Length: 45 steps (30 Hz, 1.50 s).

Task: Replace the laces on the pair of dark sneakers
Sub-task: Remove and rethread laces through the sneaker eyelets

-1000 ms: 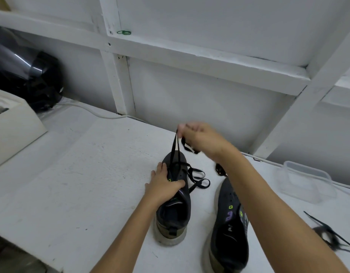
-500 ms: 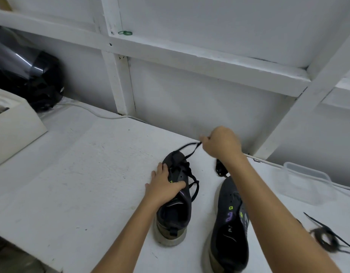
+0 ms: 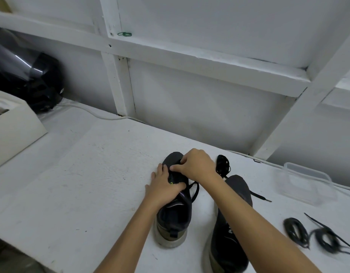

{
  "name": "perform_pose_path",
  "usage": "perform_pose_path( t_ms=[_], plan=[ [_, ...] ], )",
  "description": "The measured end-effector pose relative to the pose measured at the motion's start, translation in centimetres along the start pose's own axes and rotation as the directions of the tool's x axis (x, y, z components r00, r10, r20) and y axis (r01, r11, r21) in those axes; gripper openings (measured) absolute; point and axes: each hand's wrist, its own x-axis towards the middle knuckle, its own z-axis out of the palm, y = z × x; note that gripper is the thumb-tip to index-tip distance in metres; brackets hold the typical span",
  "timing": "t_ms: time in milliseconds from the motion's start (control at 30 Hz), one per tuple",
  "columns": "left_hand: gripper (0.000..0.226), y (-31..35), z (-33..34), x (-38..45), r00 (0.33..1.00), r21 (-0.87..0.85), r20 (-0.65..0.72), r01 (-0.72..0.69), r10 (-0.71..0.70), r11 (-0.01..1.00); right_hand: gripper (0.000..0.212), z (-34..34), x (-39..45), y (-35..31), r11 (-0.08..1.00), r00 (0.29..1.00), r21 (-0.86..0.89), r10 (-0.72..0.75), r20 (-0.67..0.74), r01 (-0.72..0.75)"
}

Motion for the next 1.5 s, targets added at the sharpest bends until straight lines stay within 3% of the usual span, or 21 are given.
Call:
perform_pose_path(
  t_ms=[133,233,400,767,933,1100,1233,1333,1500],
  plan=[
    [0.104,-0.1,0.1,0.0,1.0,-0.009,0.004,0.0,0.0,1.0,0.015,1.2,0.2,-0.1,0.996,1.0,0.086,-0.015,-0.017,0.016],
    [0.109,0.0,0.0,0.0,1.0,-0.02,0.008,0.01,-0.01,1.0,0.017,1.1,0.4,0.1,0.972,0.998,0.232,-0.054,0.018,0.048],
    [0.113,-0.1,-0.1,0.0,0.999,-0.036,0.015,0.042,-0.042,0.998,0.029,-1.3,-0.1,0.5,0.721,0.997,0.692,-0.078,0.019,0.044],
    [0.103,-0.4,0.1,0.0,0.999,-0.003,-0.004,0.049,-0.049,0.999,0.02,-12.5,-1.0,-3.4,0.396,0.956,0.871,-0.133,-0.26,0.292],
    [0.102,-0.5,0.1,0.0,0.999,0.001,-0.005,0.049,-0.049,0.999,0.034,-14.5,-1.5,-4.4,0.447,0.939,0.828,-0.104,-0.327,0.338],
    [0.104,-0.4,0.2,-0.1,0.999,0.027,-0.003,0.05,-0.05,0.998,0.026,-12.6,-1.7,-4.1,0.541,0.943,0.781,-0.079,-0.322,0.312],
    [0.104,-0.4,0.2,-0.1,0.998,0.028,-0.013,0.057,-0.057,0.998,0.029,-13.7,-1.2,-3.7,0.527,0.917,0.774,-0.023,-0.399,0.35],
    [0.104,-0.3,0.1,0.0,0.998,0.032,-0.012,0.056,-0.055,0.998,0.026,-13.9,-0.8,-3.9,0.617,0.887,0.672,-0.1,-0.45,0.41],
    [0.097,-0.4,0.0,0.0,0.996,0.08,-0.092,0.004,0.003,0.997,0.026,-13.0,-0.7,-3.7,0.714,0.911,0.581,-0.205,-0.359,0.389]
  ],
)
